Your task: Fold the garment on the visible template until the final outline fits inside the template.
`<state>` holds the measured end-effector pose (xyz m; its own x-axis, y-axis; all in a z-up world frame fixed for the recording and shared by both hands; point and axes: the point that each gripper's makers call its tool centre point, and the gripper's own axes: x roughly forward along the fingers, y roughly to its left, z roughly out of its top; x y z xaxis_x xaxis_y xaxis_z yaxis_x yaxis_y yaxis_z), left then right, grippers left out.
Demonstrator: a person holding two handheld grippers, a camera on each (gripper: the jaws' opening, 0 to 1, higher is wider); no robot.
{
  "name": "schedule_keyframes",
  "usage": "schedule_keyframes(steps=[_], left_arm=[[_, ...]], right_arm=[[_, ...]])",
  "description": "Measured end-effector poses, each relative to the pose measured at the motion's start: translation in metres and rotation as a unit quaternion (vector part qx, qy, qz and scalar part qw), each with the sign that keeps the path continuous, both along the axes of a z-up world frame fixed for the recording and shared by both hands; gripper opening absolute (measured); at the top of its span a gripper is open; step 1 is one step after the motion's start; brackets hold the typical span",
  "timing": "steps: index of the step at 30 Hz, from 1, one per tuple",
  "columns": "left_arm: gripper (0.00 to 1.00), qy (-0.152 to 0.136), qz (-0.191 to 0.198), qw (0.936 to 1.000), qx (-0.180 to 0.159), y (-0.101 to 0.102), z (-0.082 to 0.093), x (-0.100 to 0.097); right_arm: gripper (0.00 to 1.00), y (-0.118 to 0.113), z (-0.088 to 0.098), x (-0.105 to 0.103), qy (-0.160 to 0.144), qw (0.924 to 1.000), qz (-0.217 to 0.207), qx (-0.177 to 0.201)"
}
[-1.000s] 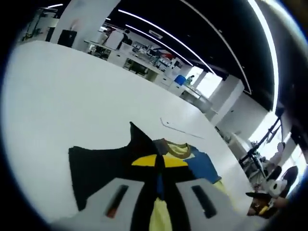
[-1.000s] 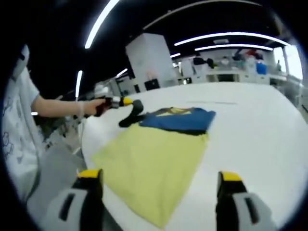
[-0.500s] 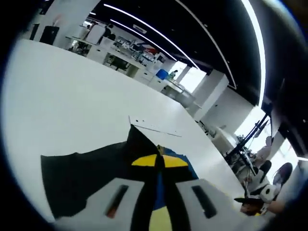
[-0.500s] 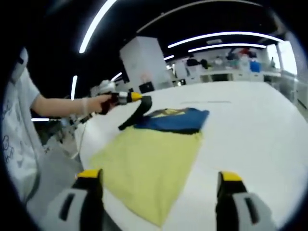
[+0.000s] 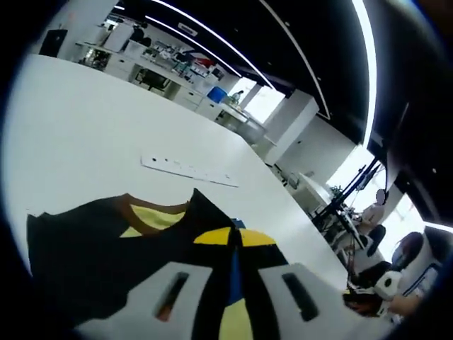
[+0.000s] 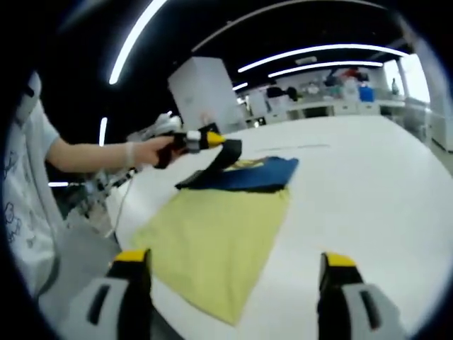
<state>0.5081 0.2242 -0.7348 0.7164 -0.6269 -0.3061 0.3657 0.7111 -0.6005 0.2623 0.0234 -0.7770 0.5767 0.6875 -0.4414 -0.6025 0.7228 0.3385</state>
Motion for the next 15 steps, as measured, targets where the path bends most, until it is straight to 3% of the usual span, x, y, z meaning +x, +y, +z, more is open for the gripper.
schedule_keyframes(steps=[8,15], left_arm=[[0.00,0.003,-0.052,0.9986,-0.003,-0.061,-0.004,-0.003],[0.00,0.017,-0.082,0.9965,-0.003,-0.096,-0.021,-0.016]], right_arm=[[0.99,-0.006,-0.005,-0.005,0.007,0.9999,-0.011,0.004],[0.99,-0.009,-0.007,-0.007,0.011,0.9997,-0.019,0.006]])
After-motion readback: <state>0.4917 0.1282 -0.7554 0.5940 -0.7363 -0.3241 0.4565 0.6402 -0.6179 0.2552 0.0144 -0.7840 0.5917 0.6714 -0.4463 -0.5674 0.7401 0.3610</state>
